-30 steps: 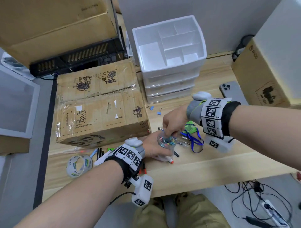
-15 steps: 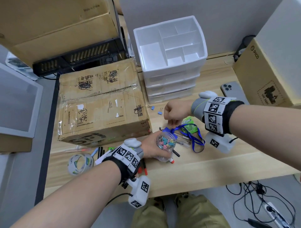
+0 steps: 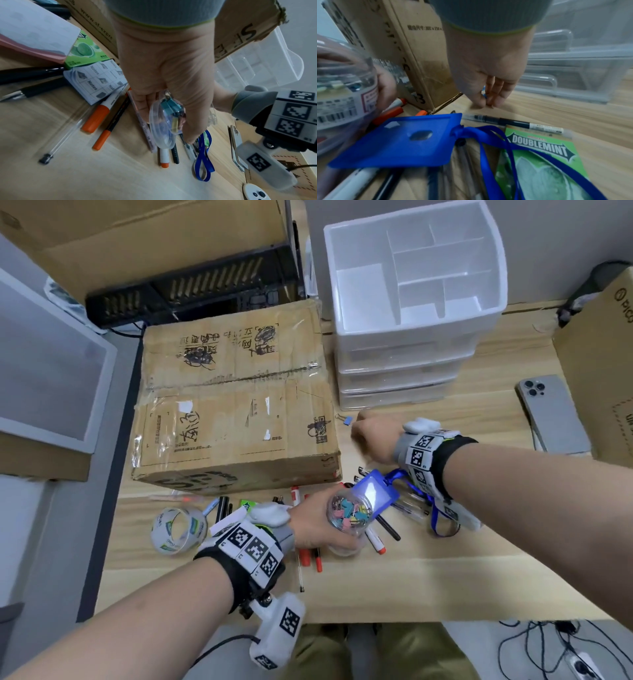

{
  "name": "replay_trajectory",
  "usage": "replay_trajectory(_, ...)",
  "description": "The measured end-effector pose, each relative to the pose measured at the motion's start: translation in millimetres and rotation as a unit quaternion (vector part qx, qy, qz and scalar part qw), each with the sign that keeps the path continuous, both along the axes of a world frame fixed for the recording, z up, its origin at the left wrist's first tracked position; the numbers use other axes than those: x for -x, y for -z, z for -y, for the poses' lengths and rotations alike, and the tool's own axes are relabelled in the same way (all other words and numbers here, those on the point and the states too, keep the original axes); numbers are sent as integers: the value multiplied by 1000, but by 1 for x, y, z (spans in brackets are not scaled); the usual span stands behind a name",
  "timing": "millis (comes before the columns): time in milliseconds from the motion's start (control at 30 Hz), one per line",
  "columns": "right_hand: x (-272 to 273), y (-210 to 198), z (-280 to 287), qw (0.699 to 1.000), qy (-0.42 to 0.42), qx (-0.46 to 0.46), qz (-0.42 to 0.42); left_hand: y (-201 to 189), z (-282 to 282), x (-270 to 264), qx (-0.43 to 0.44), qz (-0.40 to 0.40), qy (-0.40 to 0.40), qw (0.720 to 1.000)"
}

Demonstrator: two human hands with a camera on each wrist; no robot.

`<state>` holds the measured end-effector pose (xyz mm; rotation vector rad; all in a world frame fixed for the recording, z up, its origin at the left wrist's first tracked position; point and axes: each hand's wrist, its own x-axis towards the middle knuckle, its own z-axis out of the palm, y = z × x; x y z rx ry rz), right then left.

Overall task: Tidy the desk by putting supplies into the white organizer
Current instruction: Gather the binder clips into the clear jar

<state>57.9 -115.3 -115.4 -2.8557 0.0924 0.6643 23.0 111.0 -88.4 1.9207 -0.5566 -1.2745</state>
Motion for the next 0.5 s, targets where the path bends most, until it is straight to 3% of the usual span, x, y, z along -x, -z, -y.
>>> replay_trajectory(233, -8, 2, 5, 1000, 2, -5, 24, 9, 5, -3, -5, -1, 18, 1000)
replay_trajectory(367, -12, 3, -3, 991, 77, -76, 85, 5, 8, -6, -2, -6, 34, 999)
replay_trajectory(500, -24, 11, -15, 983, 136, -104, 72, 5, 5, -13, -1, -14, 34, 999)
